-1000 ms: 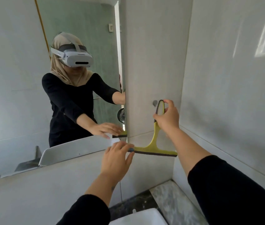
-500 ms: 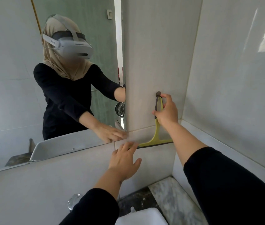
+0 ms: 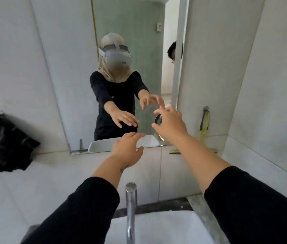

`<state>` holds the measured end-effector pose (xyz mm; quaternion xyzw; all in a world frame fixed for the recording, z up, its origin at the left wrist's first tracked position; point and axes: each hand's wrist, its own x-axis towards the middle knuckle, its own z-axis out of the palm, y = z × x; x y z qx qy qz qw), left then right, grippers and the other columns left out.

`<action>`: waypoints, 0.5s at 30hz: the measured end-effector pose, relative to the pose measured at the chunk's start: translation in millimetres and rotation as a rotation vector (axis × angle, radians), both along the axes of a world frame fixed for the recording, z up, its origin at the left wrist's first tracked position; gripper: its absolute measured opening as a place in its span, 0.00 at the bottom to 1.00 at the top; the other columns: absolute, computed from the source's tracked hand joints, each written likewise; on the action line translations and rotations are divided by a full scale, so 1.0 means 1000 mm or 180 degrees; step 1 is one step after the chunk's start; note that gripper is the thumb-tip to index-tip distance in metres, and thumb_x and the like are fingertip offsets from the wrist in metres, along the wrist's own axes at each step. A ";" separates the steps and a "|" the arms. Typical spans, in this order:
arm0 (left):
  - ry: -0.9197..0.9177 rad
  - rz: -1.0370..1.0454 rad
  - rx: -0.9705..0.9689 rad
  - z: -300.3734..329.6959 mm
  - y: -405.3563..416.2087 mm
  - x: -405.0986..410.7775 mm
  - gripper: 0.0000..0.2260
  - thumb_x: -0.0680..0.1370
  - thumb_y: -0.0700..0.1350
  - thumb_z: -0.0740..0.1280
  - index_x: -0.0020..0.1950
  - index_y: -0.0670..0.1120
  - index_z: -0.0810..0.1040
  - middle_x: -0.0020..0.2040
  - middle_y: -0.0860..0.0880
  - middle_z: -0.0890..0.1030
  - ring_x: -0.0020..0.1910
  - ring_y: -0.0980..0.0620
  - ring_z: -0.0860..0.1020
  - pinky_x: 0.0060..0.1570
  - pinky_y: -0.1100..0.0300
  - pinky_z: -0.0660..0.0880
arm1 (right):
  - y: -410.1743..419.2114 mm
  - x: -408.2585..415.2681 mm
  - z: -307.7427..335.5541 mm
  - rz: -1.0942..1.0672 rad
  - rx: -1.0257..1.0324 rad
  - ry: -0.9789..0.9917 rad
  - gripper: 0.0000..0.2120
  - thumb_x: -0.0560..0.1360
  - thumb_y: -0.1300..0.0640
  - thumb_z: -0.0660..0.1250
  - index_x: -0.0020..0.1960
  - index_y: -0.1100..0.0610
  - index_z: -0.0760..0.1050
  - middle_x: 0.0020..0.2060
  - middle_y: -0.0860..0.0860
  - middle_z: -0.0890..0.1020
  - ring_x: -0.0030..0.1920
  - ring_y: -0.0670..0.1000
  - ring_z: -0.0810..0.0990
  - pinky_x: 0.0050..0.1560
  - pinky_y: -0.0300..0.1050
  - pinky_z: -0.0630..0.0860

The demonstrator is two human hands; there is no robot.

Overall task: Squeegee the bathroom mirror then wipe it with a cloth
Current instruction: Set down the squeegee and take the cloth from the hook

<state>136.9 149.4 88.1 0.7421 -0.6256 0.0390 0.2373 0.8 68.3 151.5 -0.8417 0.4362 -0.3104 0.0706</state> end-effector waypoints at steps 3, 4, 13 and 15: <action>-0.0038 0.0460 -0.0182 0.020 0.055 0.046 0.22 0.78 0.48 0.62 0.72 0.52 0.66 0.71 0.51 0.68 0.69 0.49 0.65 0.66 0.49 0.66 | 0.038 0.049 0.011 0.0533 -0.0051 0.0038 0.21 0.76 0.50 0.66 0.68 0.48 0.69 0.67 0.54 0.67 0.68 0.57 0.64 0.62 0.53 0.69; -0.0032 0.0630 -0.0248 0.025 0.074 0.062 0.21 0.78 0.47 0.62 0.72 0.52 0.66 0.71 0.50 0.68 0.69 0.49 0.65 0.66 0.49 0.66 | 0.051 0.067 0.013 0.0698 -0.0089 0.0044 0.21 0.76 0.50 0.66 0.68 0.47 0.69 0.67 0.54 0.67 0.68 0.58 0.64 0.63 0.54 0.70; 0.0394 0.2081 -0.0839 0.021 0.201 0.207 0.24 0.78 0.47 0.63 0.74 0.52 0.62 0.72 0.49 0.65 0.70 0.46 0.63 0.64 0.47 0.68 | 0.147 0.239 0.001 0.2166 -0.0034 0.0102 0.22 0.79 0.50 0.61 0.72 0.43 0.64 0.69 0.55 0.65 0.69 0.58 0.64 0.66 0.57 0.68; 0.0563 0.2204 -0.0892 0.014 0.207 0.235 0.27 0.78 0.48 0.63 0.75 0.54 0.59 0.73 0.48 0.63 0.70 0.46 0.63 0.66 0.47 0.67 | 0.158 0.274 -0.008 0.2320 0.0107 0.0105 0.24 0.79 0.49 0.59 0.74 0.40 0.59 0.68 0.54 0.66 0.67 0.58 0.66 0.65 0.57 0.69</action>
